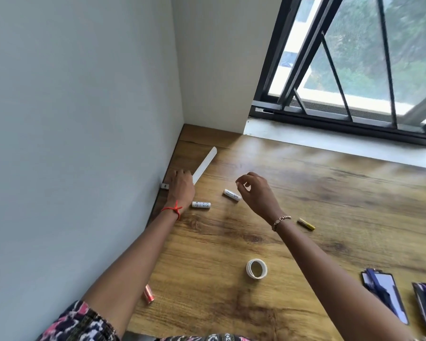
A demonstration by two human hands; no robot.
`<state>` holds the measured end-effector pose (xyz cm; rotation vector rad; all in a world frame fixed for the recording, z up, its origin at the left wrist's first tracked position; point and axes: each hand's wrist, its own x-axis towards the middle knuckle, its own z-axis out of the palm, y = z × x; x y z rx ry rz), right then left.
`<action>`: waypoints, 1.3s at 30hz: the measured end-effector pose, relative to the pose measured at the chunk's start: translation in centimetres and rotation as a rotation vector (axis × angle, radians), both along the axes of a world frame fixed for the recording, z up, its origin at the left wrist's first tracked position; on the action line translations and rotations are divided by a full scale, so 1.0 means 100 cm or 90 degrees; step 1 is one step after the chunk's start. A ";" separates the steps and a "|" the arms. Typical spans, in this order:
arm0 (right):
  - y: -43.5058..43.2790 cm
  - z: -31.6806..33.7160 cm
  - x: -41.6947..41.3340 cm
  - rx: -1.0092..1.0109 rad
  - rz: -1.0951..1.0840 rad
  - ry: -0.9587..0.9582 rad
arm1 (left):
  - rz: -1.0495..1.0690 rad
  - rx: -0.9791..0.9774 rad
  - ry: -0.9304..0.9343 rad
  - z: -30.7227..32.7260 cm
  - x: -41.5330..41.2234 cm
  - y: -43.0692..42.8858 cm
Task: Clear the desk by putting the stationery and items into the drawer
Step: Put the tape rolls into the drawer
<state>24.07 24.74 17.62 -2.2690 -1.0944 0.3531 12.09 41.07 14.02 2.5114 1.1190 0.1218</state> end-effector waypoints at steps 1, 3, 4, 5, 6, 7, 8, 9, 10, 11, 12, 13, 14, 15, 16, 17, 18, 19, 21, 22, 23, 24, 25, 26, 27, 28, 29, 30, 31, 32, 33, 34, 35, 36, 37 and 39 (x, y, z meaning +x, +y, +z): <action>-0.001 0.000 0.000 0.006 0.001 -0.002 | -0.002 -0.019 -0.027 0.001 0.001 -0.001; -0.002 0.002 -0.002 0.028 0.009 -0.017 | -0.006 -0.045 -0.082 0.008 0.003 -0.003; -0.001 0.004 -0.002 0.042 0.020 -0.034 | -0.011 -0.055 -0.106 0.012 0.004 -0.005; -0.001 0.006 -0.003 0.060 0.037 -0.062 | -0.021 -0.065 -0.128 0.017 0.005 -0.007; 0.000 0.008 -0.002 0.077 0.059 -0.097 | -0.037 -0.073 -0.145 0.024 0.006 -0.011; 0.001 0.010 -0.001 0.086 0.082 -0.135 | -0.060 -0.082 -0.156 0.030 0.006 -0.015; 0.003 0.013 0.001 0.082 0.103 -0.168 | -0.088 -0.093 -0.163 0.038 0.006 -0.020; 0.005 0.016 0.002 0.064 0.121 -0.193 | -0.117 -0.115 -0.170 0.044 0.005 -0.025; 0.006 0.020 0.004 0.039 0.134 -0.204 | -0.146 -0.142 -0.174 0.051 0.004 -0.030; 0.007 0.022 0.005 0.011 0.141 -0.203 | -0.171 -0.165 -0.177 0.057 0.002 -0.035; 0.006 0.024 0.007 -0.012 0.140 -0.195 | -0.188 -0.183 -0.179 0.061 0.001 -0.039; 0.005 0.027 0.008 -0.027 0.138 -0.188 | -0.198 -0.199 -0.183 0.064 -0.001 -0.042; 0.003 0.028 0.010 -0.036 0.137 -0.181 | -0.198 -0.218 -0.187 0.066 -0.002 -0.044; 0.000 0.030 0.011 -0.036 0.137 -0.175 | -0.194 -0.240 -0.190 0.068 -0.004 -0.045; -0.004 0.031 0.012 -0.031 0.133 -0.164 | -0.182 -0.267 -0.192 0.069 -0.005 -0.046; -0.007 0.033 0.013 -0.023 0.126 -0.153 | -0.166 -0.297 -0.197 0.070 -0.008 -0.046; -0.011 0.033 0.012 -0.015 0.116 -0.143 | -0.148 -0.326 -0.204 0.071 -0.010 -0.046; -0.014 0.034 0.012 -0.011 0.101 -0.137 | -0.133 -0.351 -0.210 0.071 -0.012 -0.046; -0.020 0.036 0.010 -0.009 0.071 -0.134 | -0.104 -0.376 -0.223 0.070 -0.016 -0.049; -0.023 0.036 0.008 -0.008 0.060 -0.133 | -0.088 -0.372 -0.229 0.069 -0.017 -0.052; -0.026 0.035 0.007 -0.006 0.048 -0.133 | -0.071 -0.359 -0.239 0.067 -0.017 -0.055; -0.028 0.034 0.005 -0.003 0.035 -0.134 | -0.054 -0.342 -0.251 0.067 -0.015 -0.060; -0.031 0.033 0.004 0.001 0.021 -0.135 | -0.045 -0.321 -0.263 0.067 -0.014 -0.065; -0.034 0.032 0.003 0.004 0.007 -0.137 | -0.042 -0.292 -0.268 0.067 -0.012 -0.071; -0.037 0.030 0.002 0.006 -0.005 -0.141 | -0.046 -0.259 -0.269 0.067 -0.010 -0.077; -0.040 0.029 0.002 0.005 -0.016 -0.145 | -0.052 -0.227 -0.268 0.067 -0.008 -0.083; -0.043 0.028 0.001 0.002 -0.025 -0.151 | -0.060 -0.199 -0.268 0.066 -0.007 -0.087; -0.046 0.027 0.001 0.001 -0.033 -0.158 | -0.065 -0.179 -0.272 0.065 -0.005 -0.091; -0.048 0.027 0.000 0.002 -0.040 -0.165 | -0.067 -0.168 -0.278 0.063 -0.004 -0.095; -0.050 0.027 -0.001 0.006 -0.047 -0.171 | -0.067 -0.162 -0.283 0.061 -0.002 -0.098; -0.052 0.026 -0.002 0.010 -0.054 -0.177 | -0.065 -0.158 -0.281 0.059 -0.001 -0.100; -0.054 0.026 -0.004 0.012 -0.062 -0.180 | -0.062 -0.152 -0.275 0.056 0.001 -0.102; -0.056 0.026 -0.005 0.015 -0.068 -0.183 | -0.059 -0.147 -0.265 0.054 0.003 -0.104; -0.058 0.025 -0.005 0.019 -0.072 -0.184 | -0.057 -0.144 -0.260 0.053 0.004 -0.105; -0.061 0.024 -0.005 0.024 -0.076 -0.183 | -0.057 -0.144 -0.257 0.052 0.005 -0.107; -0.064 0.022 -0.007 0.036 -0.083 -0.183 | -0.058 -0.139 -0.257 0.050 0.006 -0.110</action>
